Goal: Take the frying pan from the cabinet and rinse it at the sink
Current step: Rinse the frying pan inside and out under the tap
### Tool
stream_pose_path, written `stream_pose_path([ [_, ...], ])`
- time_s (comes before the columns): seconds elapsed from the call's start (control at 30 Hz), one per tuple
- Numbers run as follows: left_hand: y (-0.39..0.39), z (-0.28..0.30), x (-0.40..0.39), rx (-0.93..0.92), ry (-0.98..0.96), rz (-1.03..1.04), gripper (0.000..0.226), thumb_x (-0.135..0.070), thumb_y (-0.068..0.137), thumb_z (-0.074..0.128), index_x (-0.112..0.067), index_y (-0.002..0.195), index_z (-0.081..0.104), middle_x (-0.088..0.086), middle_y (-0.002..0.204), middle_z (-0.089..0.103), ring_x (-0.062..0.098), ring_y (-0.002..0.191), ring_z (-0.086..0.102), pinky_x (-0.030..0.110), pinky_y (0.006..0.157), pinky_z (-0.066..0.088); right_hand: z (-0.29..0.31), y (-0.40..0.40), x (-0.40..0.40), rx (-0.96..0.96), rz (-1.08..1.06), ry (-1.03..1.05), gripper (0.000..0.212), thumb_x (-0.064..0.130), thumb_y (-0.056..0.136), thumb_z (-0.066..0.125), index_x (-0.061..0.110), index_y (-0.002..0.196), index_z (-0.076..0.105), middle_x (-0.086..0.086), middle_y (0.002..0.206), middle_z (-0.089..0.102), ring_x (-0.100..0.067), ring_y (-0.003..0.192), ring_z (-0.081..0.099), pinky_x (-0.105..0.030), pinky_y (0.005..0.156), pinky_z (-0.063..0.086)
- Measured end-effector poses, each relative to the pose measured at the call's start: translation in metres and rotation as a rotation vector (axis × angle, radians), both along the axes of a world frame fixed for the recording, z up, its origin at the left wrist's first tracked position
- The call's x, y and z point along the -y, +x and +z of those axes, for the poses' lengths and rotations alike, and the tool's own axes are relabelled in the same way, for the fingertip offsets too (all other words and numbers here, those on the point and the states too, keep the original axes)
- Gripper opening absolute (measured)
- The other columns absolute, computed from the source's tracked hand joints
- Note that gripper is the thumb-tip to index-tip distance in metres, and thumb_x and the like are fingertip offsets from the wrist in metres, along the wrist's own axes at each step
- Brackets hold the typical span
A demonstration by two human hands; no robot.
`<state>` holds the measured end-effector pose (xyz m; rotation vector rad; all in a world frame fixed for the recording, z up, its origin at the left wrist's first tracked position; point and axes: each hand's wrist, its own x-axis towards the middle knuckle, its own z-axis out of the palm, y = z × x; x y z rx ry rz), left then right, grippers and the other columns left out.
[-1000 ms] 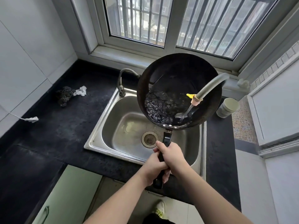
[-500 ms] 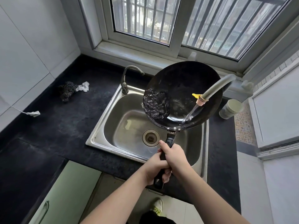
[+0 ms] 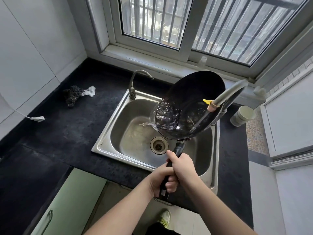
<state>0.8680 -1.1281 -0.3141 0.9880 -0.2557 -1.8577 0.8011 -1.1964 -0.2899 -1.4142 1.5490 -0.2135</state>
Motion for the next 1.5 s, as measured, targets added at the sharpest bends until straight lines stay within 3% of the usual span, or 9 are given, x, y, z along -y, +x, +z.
stream_pose_path([
  [0.23, -0.002, 0.013, -0.004, -0.058, -0.005, 0.003, 0.034, -0.009, 0.073, 0.045, -0.018, 0.04, 0.045, -0.005, 0.035, 0.035, 0.004, 0.024, 0.035, 0.012, 0.03, 0.028, 0.002, -0.002, -0.003, 0.008, -0.025, 0.031, 0.037, 0.039, 0.089, 0.061, 0.009, 0.068, 0.056, -0.005, 0.065, 0.06, -0.025, 0.069, 0.062, -0.037, 0.071, 0.051],
  [0.43, -0.002, 0.028, -0.013, -0.07, 0.013, 0.007, 0.031, -0.009, 0.073, 0.048, -0.016, 0.043, 0.045, -0.003, 0.037, 0.036, 0.005, 0.026, 0.036, 0.013, 0.031, 0.03, 0.006, -0.004, -0.009, 0.032, -0.023, 0.072, 0.041, 0.042, 0.088, 0.061, 0.002, 0.079, 0.063, -0.009, 0.07, 0.064, -0.026, 0.07, 0.063, -0.042, 0.076, 0.054],
  [0.8, 0.005, 0.061, -0.036, -0.102, 0.112, 0.058, 0.026, -0.007, 0.072, 0.049, -0.016, 0.047, 0.05, -0.003, 0.041, 0.035, 0.005, 0.027, 0.034, 0.013, 0.029, 0.029, 0.012, 0.001, -0.029, 0.118, -0.059, 0.232, 0.05, 0.052, 0.078, 0.062, 0.002, 0.083, 0.065, 0.002, 0.051, 0.054, -0.015, 0.045, 0.051, -0.03, 0.054, 0.041],
  [0.93, 0.009, 0.066, -0.045, -0.136, 0.201, 0.086, 0.047, -0.002, 0.092, 0.038, -0.015, 0.051, 0.056, -0.003, 0.044, 0.034, 0.004, 0.028, 0.033, 0.012, 0.029, 0.028, 0.022, 0.001, -0.041, 0.246, -0.117, 0.41, 0.034, 0.038, 0.09, 0.058, 0.007, 0.075, 0.056, 0.006, 0.032, 0.038, -0.011, 0.026, 0.034, -0.016, 0.036, 0.032],
  [1.13, 0.017, 0.074, -0.052, -0.116, 0.326, 0.096, 0.035, -0.003, 0.093, 0.038, -0.014, 0.06, 0.042, -0.002, 0.046, 0.037, 0.004, 0.03, 0.035, 0.013, 0.029, 0.03, 0.018, 0.011, -0.053, 0.338, -0.228, 0.555, 0.032, 0.038, 0.087, 0.062, 0.007, 0.079, 0.057, 0.0, 0.042, 0.038, -0.013, 0.032, 0.035, -0.017, 0.035, 0.03],
  [1.27, 0.022, 0.073, -0.056, -0.136, 0.383, 0.083, 0.041, -0.004, 0.093, 0.04, -0.012, 0.054, 0.044, -0.002, 0.046, 0.04, 0.004, 0.03, 0.037, 0.012, 0.029, 0.031, 0.013, 0.017, -0.06, 0.337, -0.279, 0.632, 0.037, 0.035, 0.089, 0.061, 0.009, 0.062, 0.059, 0.0, 0.04, 0.042, -0.012, 0.031, 0.039, -0.018, 0.034, 0.031],
  [1.37, 0.026, 0.071, -0.06, -0.131, 0.41, 0.07, 0.042, -0.004, 0.093, 0.041, -0.012, 0.051, 0.046, -0.002, 0.047, 0.041, 0.003, 0.03, 0.038, 0.013, 0.029, 0.032, 0.012, 0.02, -0.065, 0.346, -0.294, 0.666, 0.034, 0.033, 0.09, 0.06, 0.009, 0.065, 0.059, 0.001, 0.038, 0.044, -0.01, 0.027, 0.039, -0.016, 0.032, 0.033],
  [1.43, 0.027, 0.072, -0.059, -0.125, 0.43, 0.065, 0.042, -0.004, 0.093, 0.042, -0.011, 0.051, 0.046, -0.002, 0.047, 0.041, 0.003, 0.03, 0.038, 0.012, 0.029, 0.032, 0.01, 0.021, -0.066, 0.345, -0.328, 0.674, 0.032, 0.034, 0.088, 0.063, 0.009, 0.068, 0.057, 0.001, 0.042, 0.042, -0.01, 0.03, 0.039, -0.017, 0.035, 0.034],
  [1.5, 0.028, 0.072, -0.056, -0.122, 0.451, 0.055, 0.041, -0.005, 0.092, 0.043, -0.01, 0.052, 0.047, -0.002, 0.047, 0.042, 0.003, 0.03, 0.039, 0.013, 0.029, 0.034, 0.009, 0.02, -0.065, 0.331, -0.354, 0.672, 0.04, 0.034, 0.088, 0.063, 0.012, 0.058, 0.048, 0.002, 0.04, 0.033, -0.009, 0.027, 0.034, -0.016, 0.033, 0.032],
])
